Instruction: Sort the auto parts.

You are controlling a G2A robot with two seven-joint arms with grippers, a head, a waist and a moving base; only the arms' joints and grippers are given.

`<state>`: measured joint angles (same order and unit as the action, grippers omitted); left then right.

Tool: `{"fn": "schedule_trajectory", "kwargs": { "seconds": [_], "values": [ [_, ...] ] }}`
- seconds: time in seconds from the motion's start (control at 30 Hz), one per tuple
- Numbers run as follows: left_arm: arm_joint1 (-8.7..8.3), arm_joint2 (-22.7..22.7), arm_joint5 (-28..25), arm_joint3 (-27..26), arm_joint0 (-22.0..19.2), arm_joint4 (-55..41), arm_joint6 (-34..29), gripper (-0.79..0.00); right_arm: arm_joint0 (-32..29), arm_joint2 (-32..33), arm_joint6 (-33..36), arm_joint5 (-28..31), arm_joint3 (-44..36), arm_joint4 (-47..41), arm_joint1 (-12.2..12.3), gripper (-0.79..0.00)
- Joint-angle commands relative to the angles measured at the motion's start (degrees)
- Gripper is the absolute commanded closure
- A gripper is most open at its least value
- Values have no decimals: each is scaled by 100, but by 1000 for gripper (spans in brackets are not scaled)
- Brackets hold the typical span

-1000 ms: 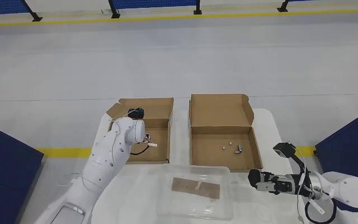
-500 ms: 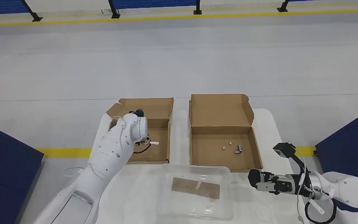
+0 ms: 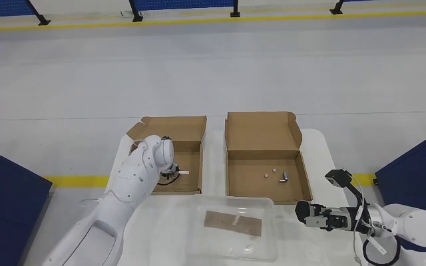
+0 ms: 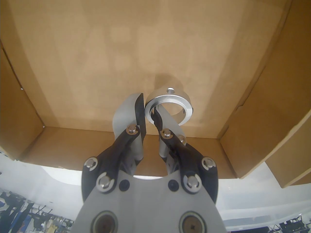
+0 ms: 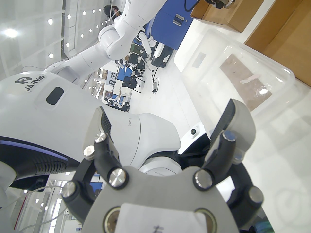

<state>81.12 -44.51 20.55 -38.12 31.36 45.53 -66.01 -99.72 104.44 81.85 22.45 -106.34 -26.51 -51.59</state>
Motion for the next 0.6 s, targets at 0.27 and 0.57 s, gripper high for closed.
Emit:
{"fn": "schedule_trajectory", "kwargs": {
  "seconds": [0.27,0.57],
  "values": [
    [263,142,0,694,-248,-160,228,0,0,0,0,0,0,0,0,-785],
    [436,175,-99,1173,-376,-320,340,0,0,0,0,0,0,0,0,-785]
  ]
}}
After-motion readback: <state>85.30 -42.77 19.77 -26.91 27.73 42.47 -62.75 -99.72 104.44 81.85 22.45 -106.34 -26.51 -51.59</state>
